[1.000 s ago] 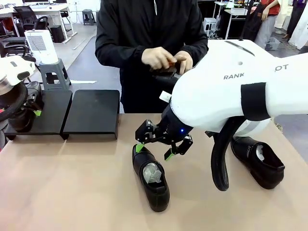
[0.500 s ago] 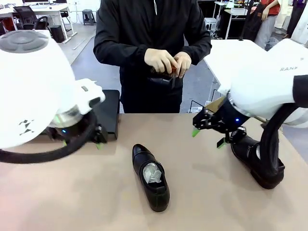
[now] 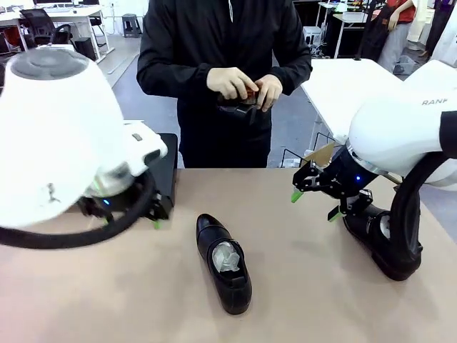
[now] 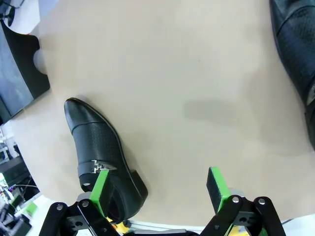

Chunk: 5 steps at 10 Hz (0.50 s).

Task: Organize the shoes by placing them on the stand.
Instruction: Place the Shoe from the middle of the table onto the Shoes Stand.

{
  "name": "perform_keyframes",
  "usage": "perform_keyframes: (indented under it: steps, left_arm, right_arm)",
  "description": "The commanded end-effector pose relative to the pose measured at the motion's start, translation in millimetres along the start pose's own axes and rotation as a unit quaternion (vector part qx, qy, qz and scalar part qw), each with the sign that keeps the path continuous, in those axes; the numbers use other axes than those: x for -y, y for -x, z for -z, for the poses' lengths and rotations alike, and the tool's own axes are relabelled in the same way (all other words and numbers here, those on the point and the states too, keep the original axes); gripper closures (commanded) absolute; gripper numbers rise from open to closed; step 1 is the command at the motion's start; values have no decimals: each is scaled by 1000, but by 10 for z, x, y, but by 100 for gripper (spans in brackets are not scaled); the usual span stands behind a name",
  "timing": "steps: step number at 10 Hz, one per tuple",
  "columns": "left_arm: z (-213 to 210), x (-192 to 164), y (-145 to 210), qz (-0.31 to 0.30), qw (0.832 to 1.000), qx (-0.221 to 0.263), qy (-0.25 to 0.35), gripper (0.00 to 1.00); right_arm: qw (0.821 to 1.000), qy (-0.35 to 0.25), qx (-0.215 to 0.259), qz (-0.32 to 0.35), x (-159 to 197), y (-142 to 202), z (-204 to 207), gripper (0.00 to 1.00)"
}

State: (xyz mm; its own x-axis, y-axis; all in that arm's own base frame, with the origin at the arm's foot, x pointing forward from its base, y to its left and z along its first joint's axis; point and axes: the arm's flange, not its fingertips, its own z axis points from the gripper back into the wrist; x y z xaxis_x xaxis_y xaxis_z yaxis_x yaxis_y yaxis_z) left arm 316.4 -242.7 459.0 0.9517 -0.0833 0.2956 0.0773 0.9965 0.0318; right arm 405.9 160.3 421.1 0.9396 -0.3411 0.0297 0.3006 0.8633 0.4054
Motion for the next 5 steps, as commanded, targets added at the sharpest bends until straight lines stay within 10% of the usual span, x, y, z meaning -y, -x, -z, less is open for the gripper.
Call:
perform_keyframes:
  steps: [1,5]
  left_arm:
    - [62,487,301,-115,992,-31,33,0]
    - [211,812,489,-226,971,-77,4,0]
  right_arm:
    - [1000,-1,2,-11,-3,-5,-20,0]
    - [1000,-1,2,-11,-3,-5,-20,0]
